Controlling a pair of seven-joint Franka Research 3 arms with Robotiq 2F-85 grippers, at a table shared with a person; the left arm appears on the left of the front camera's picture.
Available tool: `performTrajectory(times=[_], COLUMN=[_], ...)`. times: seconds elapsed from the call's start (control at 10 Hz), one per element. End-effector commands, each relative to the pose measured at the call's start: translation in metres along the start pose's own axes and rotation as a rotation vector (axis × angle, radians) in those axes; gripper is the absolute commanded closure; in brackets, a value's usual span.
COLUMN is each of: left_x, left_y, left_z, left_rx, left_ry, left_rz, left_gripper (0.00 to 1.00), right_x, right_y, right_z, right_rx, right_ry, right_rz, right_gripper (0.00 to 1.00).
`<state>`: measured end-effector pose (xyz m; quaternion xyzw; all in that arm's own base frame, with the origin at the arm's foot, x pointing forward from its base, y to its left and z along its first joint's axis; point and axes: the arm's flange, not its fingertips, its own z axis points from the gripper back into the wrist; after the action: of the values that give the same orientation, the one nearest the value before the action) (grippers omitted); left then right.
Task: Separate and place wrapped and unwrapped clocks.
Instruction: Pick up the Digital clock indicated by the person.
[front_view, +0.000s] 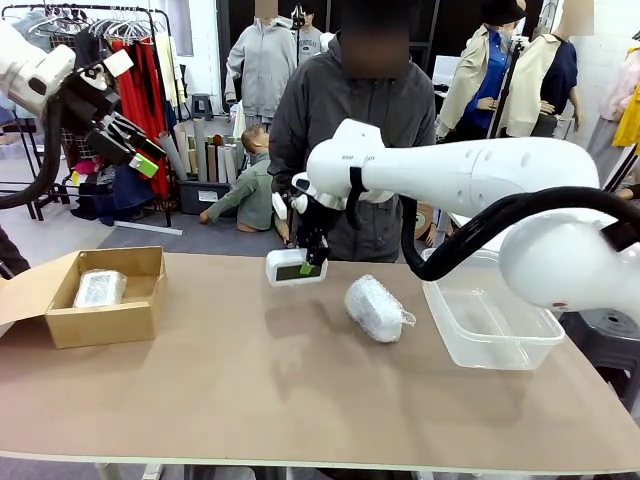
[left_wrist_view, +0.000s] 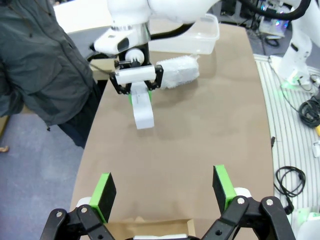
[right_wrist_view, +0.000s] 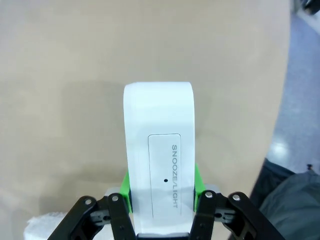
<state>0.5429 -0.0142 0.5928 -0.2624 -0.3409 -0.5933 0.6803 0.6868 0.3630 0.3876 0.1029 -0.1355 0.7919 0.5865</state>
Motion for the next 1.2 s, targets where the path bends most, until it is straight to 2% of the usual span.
performTrajectory(times=[0.0,0.1,0.4,0.9,1.1], left_x=[0.0,0.0,0.0,0.0,0.0], left_y=[-0.002,-0.002,-0.002,-0.002,-0.002], left_z=[0.001,0.001,0.001,0.001,0.001], left_rx=[-0.003,-0.003,-0.003,-0.003,-0.003], left_ry=[-0.002,-0.002,-0.002,-0.002,-0.002], left_rz=[-0.011,-0.011,-0.011,-0.011,-0.011], left_gripper=[0.0,0.0,0.0,0.0,0.0], right_x=[0.01,0.015,0.03,0.043,0.046], right_y=[0.018,0.028,0.053,0.06,0.065], right_z=[0.045,0.068,0.127,0.218,0.236], right_rx=[-0.022,-0.03,-0.118,-0.202,-0.253], right_ry=[-0.084,-0.075,0.01,-0.06,-0.087], right_rz=[-0.095,-0.148,-0.192,-0.221,-0.207], right_gripper=[1.0,1.0,1.0,1.0,1.0])
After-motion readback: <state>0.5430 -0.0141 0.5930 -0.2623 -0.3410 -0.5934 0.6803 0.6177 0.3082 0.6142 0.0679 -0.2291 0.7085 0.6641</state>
